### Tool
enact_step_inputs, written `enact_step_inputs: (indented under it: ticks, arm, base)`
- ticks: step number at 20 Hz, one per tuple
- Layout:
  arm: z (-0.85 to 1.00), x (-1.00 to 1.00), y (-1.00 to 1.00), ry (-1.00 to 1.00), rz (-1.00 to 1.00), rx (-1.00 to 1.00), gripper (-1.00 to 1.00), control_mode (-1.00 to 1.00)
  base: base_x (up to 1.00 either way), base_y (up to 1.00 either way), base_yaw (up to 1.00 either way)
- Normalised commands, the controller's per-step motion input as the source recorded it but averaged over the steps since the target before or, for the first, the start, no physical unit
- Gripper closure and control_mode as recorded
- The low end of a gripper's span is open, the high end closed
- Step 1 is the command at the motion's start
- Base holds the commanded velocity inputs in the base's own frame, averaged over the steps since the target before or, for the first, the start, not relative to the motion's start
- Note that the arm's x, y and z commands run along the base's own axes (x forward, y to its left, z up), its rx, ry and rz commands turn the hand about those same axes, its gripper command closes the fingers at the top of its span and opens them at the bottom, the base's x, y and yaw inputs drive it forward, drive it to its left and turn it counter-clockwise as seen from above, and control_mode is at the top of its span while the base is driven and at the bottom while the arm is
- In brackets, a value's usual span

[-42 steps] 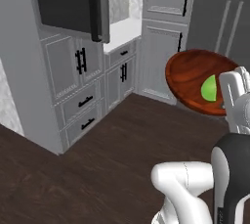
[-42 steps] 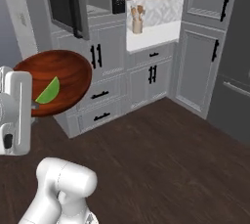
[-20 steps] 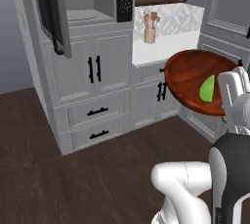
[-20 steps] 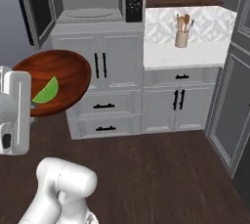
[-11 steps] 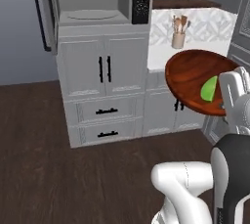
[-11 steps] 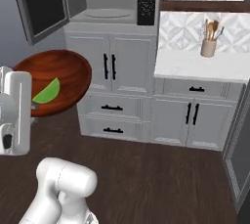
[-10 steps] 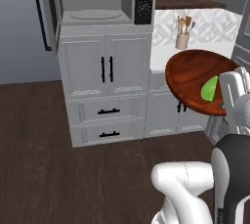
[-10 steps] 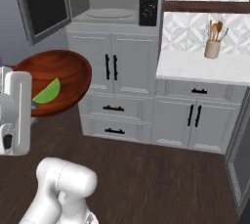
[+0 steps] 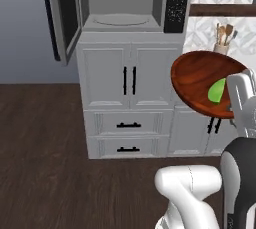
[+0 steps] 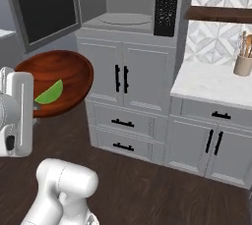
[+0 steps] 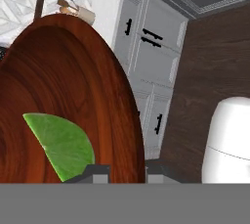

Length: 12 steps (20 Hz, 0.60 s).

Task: Pick the lemon wedge from the sink and place it in the bowl. Then pick the bowl and place it in the microwave. Then close the microwave door and press the start button.

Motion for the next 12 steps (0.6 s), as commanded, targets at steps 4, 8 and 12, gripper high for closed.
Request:
enact_step_inputs:
  ticks: [4, 8, 12]
  arm:
    - [0.0, 0.0, 0.0, 0.0, 0.0, 0.0, 1.0, 1.0]
    - [0.0, 0.0, 0.0, 0.0, 0.0, 0.0, 1.0, 1.0]
    - [0.0, 0.0, 0.0, 0.0, 0.0, 0.0, 1.0, 1.0]
  base:
    - [1.0, -0.32, 0.22]
    - [1.0, -0.01, 0.11]
    - [0.8, -0.32, 0.21]
